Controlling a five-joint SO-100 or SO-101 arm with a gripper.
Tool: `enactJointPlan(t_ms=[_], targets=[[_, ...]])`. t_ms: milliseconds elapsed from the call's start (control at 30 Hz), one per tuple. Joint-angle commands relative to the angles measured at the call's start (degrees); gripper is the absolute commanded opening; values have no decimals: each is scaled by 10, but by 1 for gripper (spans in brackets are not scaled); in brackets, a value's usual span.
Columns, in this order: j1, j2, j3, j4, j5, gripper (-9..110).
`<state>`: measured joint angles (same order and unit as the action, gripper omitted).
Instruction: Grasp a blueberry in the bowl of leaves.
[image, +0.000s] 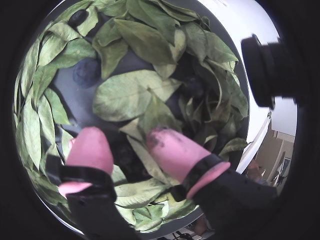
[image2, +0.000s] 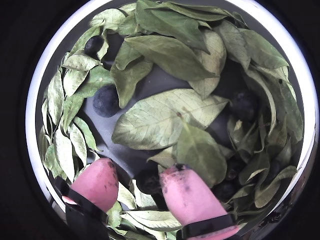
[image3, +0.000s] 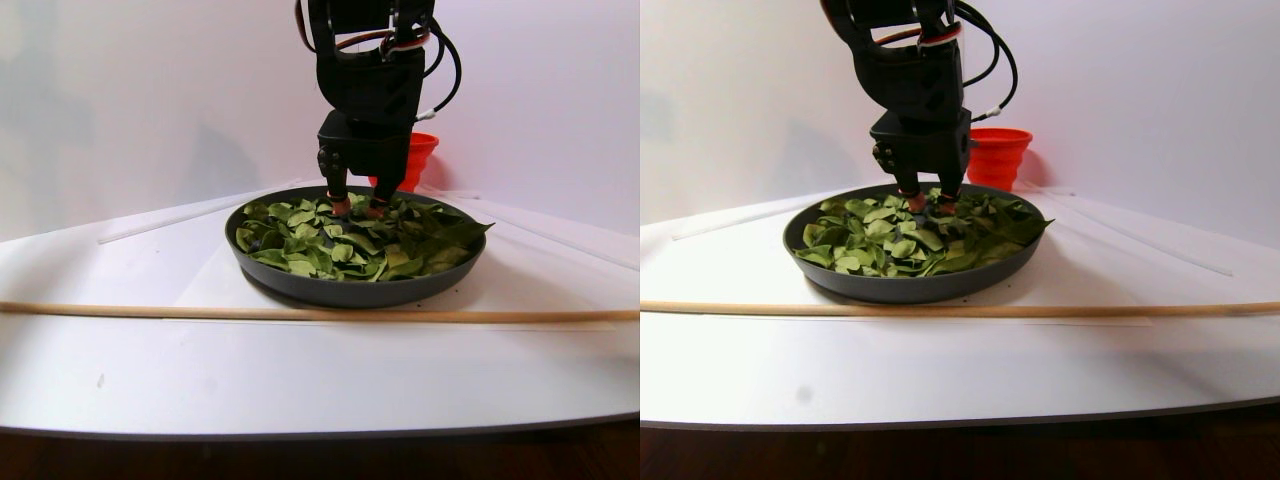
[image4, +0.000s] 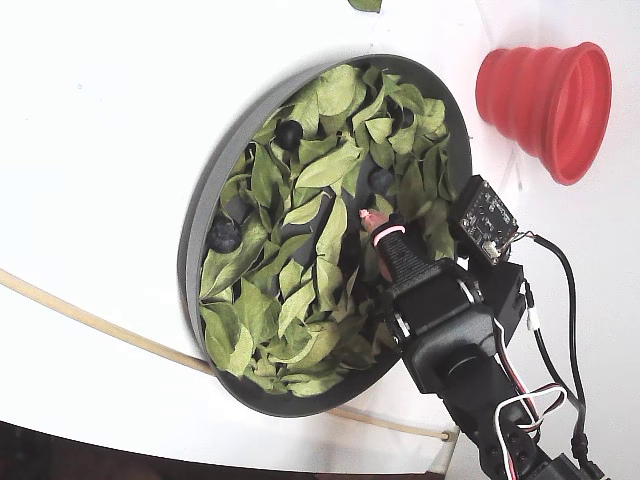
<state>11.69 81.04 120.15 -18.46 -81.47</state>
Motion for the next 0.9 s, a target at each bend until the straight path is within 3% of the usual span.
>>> enactJointPlan(t_ms=[0, 867], targets=[[-4, 4, -10, 5, 8, 17], [-5, -37, -43, 11, 16, 17]])
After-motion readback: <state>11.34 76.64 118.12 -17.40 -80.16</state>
